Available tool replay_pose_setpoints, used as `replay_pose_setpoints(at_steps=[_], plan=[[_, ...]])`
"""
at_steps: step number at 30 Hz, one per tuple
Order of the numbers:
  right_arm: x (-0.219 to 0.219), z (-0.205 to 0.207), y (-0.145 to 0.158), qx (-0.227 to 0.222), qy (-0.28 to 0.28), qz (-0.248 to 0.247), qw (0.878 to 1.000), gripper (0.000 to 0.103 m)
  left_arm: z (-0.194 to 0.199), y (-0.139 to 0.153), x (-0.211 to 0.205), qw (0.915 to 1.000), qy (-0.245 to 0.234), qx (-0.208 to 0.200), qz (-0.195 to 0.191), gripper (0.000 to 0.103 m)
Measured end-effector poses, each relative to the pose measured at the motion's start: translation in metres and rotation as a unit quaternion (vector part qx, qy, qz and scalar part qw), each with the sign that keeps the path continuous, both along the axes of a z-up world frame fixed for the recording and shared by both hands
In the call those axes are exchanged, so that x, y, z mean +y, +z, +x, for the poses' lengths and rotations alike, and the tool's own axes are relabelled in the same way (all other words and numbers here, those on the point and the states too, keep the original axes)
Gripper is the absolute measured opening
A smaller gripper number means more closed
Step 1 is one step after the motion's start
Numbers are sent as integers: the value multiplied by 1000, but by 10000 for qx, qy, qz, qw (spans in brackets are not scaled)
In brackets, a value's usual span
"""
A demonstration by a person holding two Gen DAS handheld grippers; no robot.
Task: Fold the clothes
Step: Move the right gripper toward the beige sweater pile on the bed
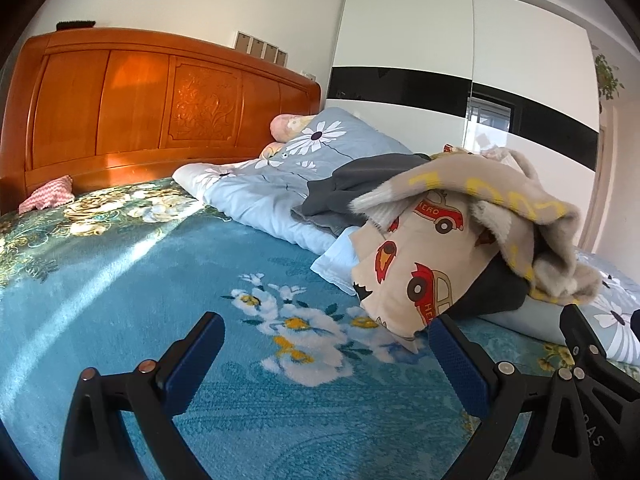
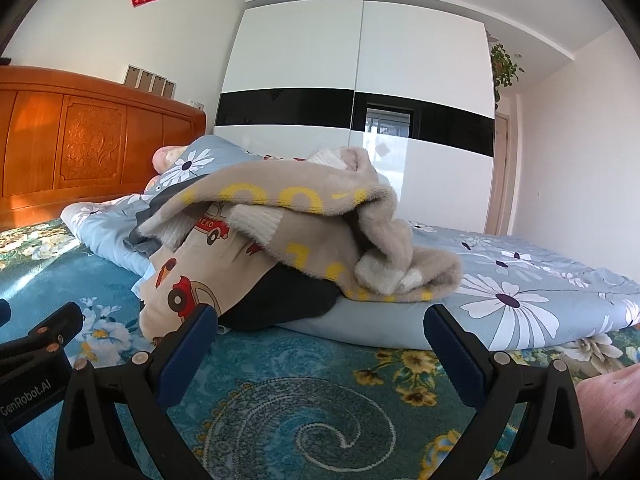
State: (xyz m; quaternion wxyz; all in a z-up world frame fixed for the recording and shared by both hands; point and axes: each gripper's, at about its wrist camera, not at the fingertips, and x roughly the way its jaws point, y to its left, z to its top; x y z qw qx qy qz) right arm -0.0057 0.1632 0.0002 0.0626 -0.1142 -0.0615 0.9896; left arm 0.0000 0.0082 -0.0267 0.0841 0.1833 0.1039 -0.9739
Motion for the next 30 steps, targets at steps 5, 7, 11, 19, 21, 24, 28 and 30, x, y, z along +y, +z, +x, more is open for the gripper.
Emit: replay_pose_setpoints(at_steps=[5,7,11,19,21,24,28,30], plan=[[1,0,0,-11,19,-33,10000,103,1,-1,0,10000,17,-11,6,103],[1,0,0,-15,27,-47,10000,103,1,-1,1,10000,30,-28,-17,103],[2,0,-1,-24,42,-73,10000,103,1,0,3,10000,-4,-35,-85,103],[2,-1,0,-23,47,-66,10000,103,0,-1,7,9998,-28,-70,-164,103],[3,-1,0,-21,49,-73,10000,103,0,-1,7,9998,-31,-82,-176,103],[3,-1,0,-27,47,-67,10000,103,-1,-2,7,9998,-35,-106,-183,103],[3,0,0,-20,45,-68,10000,103,-2,-2,7,9998,-29,-127,-166,103],[4,-2,0,-60,53,-116,9999,103,-3,-3,6,9998,-44,-169,-129,103]])
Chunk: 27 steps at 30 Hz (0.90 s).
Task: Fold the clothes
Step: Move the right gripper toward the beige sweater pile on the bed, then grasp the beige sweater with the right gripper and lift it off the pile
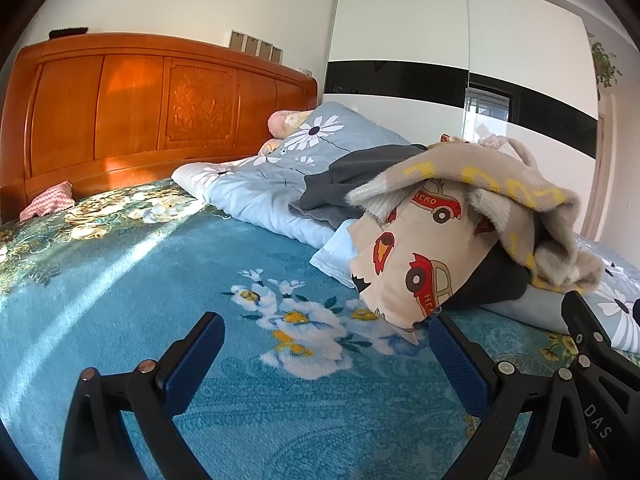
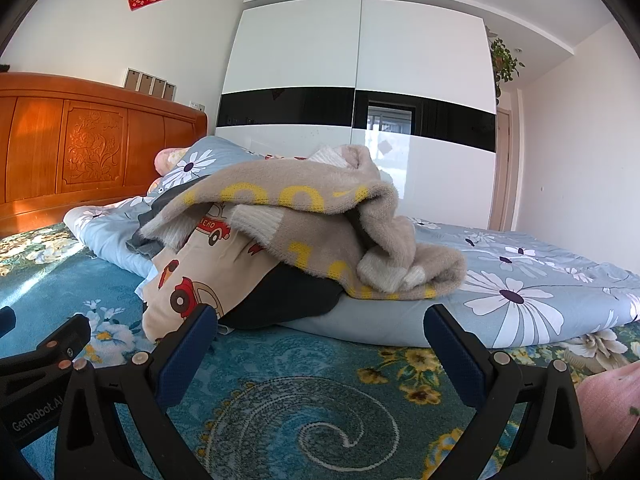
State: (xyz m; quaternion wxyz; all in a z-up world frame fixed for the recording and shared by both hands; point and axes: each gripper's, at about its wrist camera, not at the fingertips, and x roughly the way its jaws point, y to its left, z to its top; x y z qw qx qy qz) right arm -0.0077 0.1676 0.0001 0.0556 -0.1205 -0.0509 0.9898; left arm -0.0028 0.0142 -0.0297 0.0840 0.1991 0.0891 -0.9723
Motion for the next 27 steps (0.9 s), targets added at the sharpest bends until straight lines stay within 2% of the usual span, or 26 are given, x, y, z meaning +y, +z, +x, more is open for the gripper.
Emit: replay_pose_setpoints(at_steps=[3,6,7,10,11,13,16,18,20,21,23,24,25,27], plan=[[11,-11,2,-265,170,-337,9989,103,-5,-4,-6,9996,-53,-184,196,103],[27,-31,11,-322,228,-478,9981,103,-5,-9,-16,9983,-13,-302,502,103],[31,-38,15,-336,224,-396,9984,103,-5,-11,-19,9977,14,-332,587,103],[45,-81,28,-879,69,120,9960,103,-3,-14,-24,9964,61,-389,751,103],[49,-96,32,-934,-28,305,9952,103,-1,-15,-25,9961,65,-398,787,103],[62,-132,36,-1326,-358,616,9886,103,2,-16,-27,9954,74,-415,857,103],[80,-176,39,-1867,-846,628,9768,103,2,-18,-29,9946,99,-435,939,103],[89,-194,39,-2135,-1070,466,9700,98,1,-20,-32,9935,124,-501,1011,103],[96,-203,44,-2187,-1223,203,9679,77,-1,-23,-36,9921,151,-556,1113,103],[100,-205,49,-2173,-1281,47,9676,70,-1,-24,-38,9914,170,-570,1164,103],[107,-208,60,-2128,-1382,-277,9669,43,0,-26,-42,9900,216,-574,1268,103],[108,-207,68,-2068,-1379,-392,9678,35,-1,-27,-44,9893,240,-589,1316,103],[109,-206,77,-1986,-1344,-480,9696,19,-1,-28,-45,9886,253,-612,1353,103],[108,-198,93,-1804,-1278,-553,9737,19,-2,-30,-46,9877,251,-643,1403,103]])
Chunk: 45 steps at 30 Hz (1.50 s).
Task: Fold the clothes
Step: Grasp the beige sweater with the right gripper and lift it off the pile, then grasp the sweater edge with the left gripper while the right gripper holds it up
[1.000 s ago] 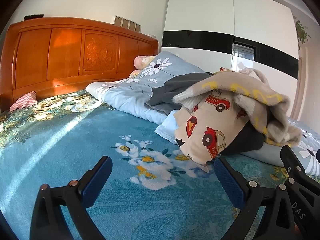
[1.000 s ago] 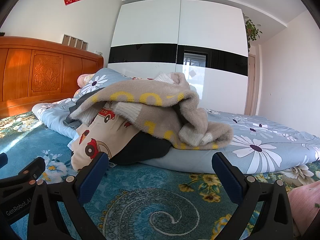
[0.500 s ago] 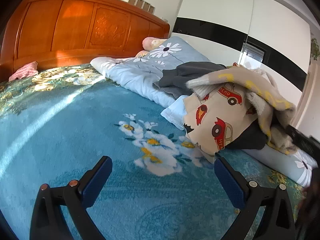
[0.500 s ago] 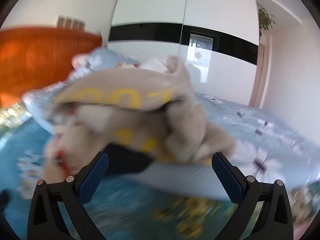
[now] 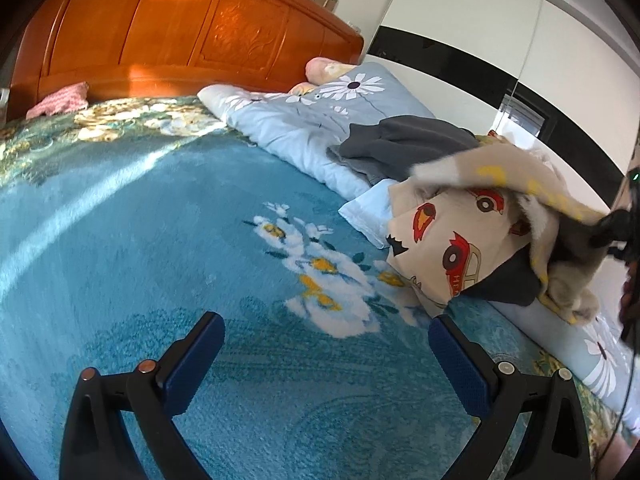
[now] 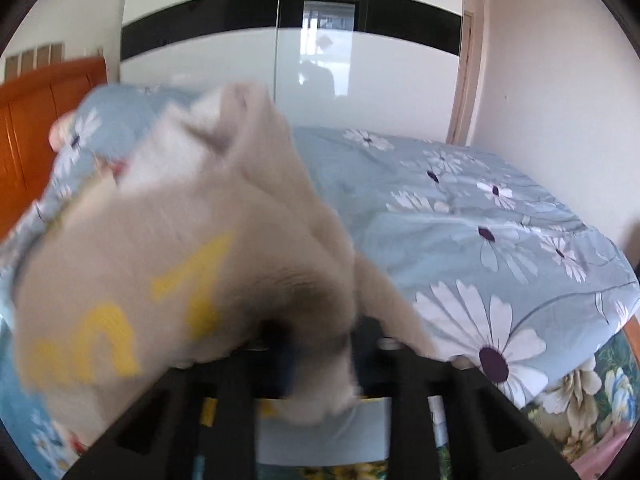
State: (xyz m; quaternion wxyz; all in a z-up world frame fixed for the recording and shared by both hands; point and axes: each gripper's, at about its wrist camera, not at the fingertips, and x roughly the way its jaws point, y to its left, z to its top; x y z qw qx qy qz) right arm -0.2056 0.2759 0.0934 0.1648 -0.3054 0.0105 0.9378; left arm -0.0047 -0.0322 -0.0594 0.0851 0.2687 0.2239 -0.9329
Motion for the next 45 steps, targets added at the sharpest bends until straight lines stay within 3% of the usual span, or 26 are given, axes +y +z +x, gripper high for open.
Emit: replay_pose_setpoints(at_steps=[3,8,16,21,27,32,36,39,45], plan=[[-6,16,26,312,240,-64,9992,18,3,1,1,9999,-84,-55,32,103],[-9,62,68,848,744,-39,9936,17,20,-5,7,9964,-600,-544,230,103],[22,149,133,1711,1230,-337,9770,17,58,8,35,9908,-1025,-722,-516,103],[5,221,184,2235,1797,-13,9580,17,87,28,41,9894,-1100,-630,-707,103],[-26,309,196,2344,3011,-162,9242,17,123,73,14,9960,-676,-80,-577,103],[-82,327,154,1646,4024,-105,9005,17,150,110,-21,9970,-355,378,-567,103],[-141,300,91,659,4647,-146,8829,17,163,115,-40,9977,-379,229,-522,103],[-183,264,38,-152,4816,-272,8758,17,172,108,-49,9979,-379,37,-529,103],[-227,221,-58,-1649,4806,-584,8593,19,182,94,-58,9980,-459,-191,-397,103]])
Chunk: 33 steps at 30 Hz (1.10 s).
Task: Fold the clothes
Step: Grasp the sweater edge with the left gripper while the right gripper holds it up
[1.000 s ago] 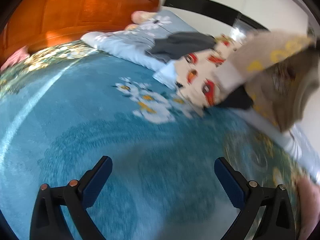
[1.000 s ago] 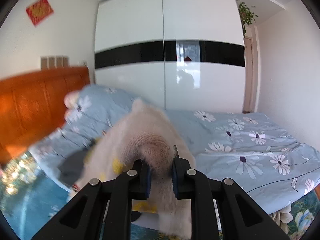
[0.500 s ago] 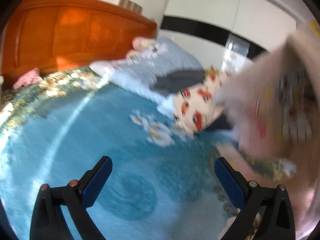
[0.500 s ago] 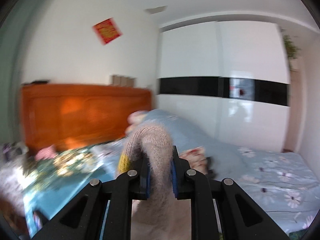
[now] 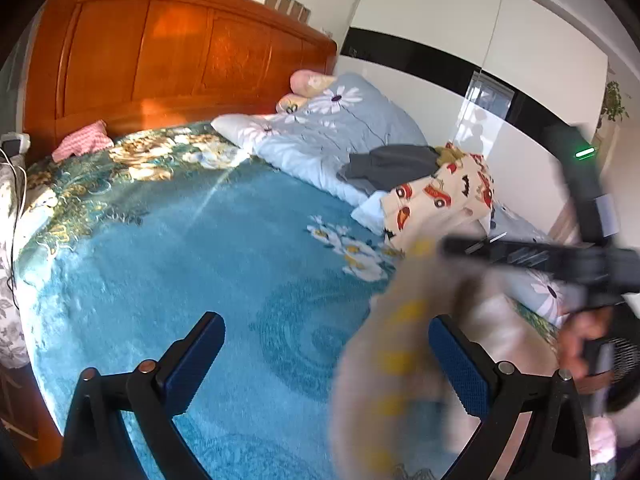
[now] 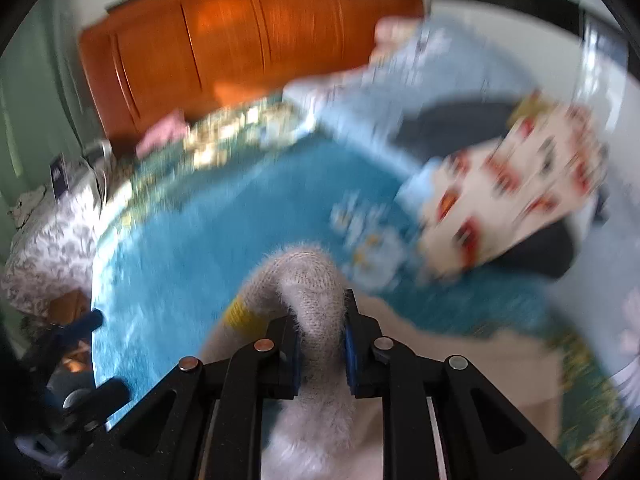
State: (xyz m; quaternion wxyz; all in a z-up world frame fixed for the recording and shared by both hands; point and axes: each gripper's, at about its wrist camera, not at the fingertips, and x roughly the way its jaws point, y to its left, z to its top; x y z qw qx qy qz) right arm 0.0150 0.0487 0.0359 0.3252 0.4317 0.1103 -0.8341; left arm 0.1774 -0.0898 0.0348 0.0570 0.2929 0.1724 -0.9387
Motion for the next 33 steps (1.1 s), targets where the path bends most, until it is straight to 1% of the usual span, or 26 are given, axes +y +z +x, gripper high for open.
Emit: replay_pose_setpoints(at_steps=[2,3,5,6,8,10,12,13,15,16,18,19,21,23,24,26,28,29,31,32,33], plan=[[-1,6,-6,-18,35,-6,10000,25,-2,-4,4,9998,-103,-67,-151,103],[2,11,-3,-23,77,-109,9999,27,-4,-5,6,9996,-154,-101,-226,103],[12,22,9,-24,172,-409,9990,36,-10,-12,10,9990,-241,-247,-298,103],[18,27,15,4,201,-560,9982,40,-13,-16,12,9987,-286,-314,-281,103],[38,39,21,81,62,-673,9977,55,-20,-23,18,9981,-400,-396,-261,103],[60,51,25,164,-124,-742,9970,58,-26,-30,23,9970,-514,-488,-299,103],[81,67,12,88,-338,-527,9980,58,-33,-37,27,9954,-592,-632,-412,103],[91,75,3,31,-449,-386,9982,58,-35,-40,28,9950,-606,-681,-404,103],[108,97,-25,-215,-586,-22,9980,58,-38,-44,27,9947,-641,-733,-317,103],[115,108,-39,-375,-619,73,9974,58,-39,-46,27,9947,-643,-746,-300,102],[121,131,-70,-787,-629,118,9948,58,-42,-47,30,9941,-632,-794,-386,101],[119,139,-79,-782,-641,197,9947,58,-43,-48,31,9937,-626,-828,-430,100],[112,155,-92,-620,-682,395,9950,60,-44,-49,33,9927,-612,-905,-503,99],[101,162,-96,-361,-689,612,9951,64,-44,-50,32,9925,-608,-942,-482,99],[94,163,-99,-206,-678,786,9944,65,-44,-50,32,9926,-603,-950,-464,98],[79,166,-106,106,-583,1320,9895,65,-44,-49,31,9926,-581,-959,-472,96],[66,169,-113,421,-482,1810,9814,65,-43,-48,29,9922,-544,-961,-572,88],[62,172,-115,565,-474,1939,9783,65,-43,-47,27,9919,-511,-979,-624,86],[58,175,-114,748,-548,2099,9733,65,-43,-47,21,9921,-450,-1024,-575,75],[56,177,-114,815,-582,2176,9709,65,-43,-47,18,9922,-422,-1044,-530,72],[55,178,-114,883,-613,2268,9680,65,-44,-47,15,9924,-393,-1064,-485,65]])
